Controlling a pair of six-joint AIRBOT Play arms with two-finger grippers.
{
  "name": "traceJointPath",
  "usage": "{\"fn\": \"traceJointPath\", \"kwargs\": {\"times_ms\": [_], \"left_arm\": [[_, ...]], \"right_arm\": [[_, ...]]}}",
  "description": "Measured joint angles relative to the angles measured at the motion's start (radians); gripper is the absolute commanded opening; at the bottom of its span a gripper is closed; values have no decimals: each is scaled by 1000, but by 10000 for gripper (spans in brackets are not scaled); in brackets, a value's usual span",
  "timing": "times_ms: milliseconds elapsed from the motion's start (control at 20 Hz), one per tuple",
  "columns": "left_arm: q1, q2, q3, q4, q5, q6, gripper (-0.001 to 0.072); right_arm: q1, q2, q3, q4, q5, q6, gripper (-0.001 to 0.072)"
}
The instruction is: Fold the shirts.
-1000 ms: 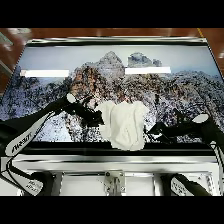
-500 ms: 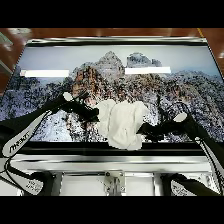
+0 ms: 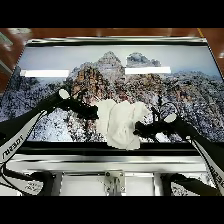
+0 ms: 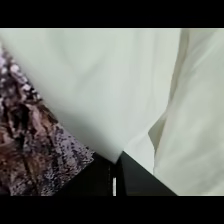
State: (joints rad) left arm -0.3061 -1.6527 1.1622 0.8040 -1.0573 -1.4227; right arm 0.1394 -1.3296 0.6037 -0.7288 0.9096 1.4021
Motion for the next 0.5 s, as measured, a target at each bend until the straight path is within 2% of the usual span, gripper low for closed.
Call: {"fn": "traceJointPath", "kwargs": {"times_ms": [300,500], "left_arm": [[39,97,3,6,15,42,38],[93,294,73,13,33,146,38]], "right_arm": [[-21,71,58,7,-13,-61,66],[-88,271,203,8,-5,-132,66]]}}
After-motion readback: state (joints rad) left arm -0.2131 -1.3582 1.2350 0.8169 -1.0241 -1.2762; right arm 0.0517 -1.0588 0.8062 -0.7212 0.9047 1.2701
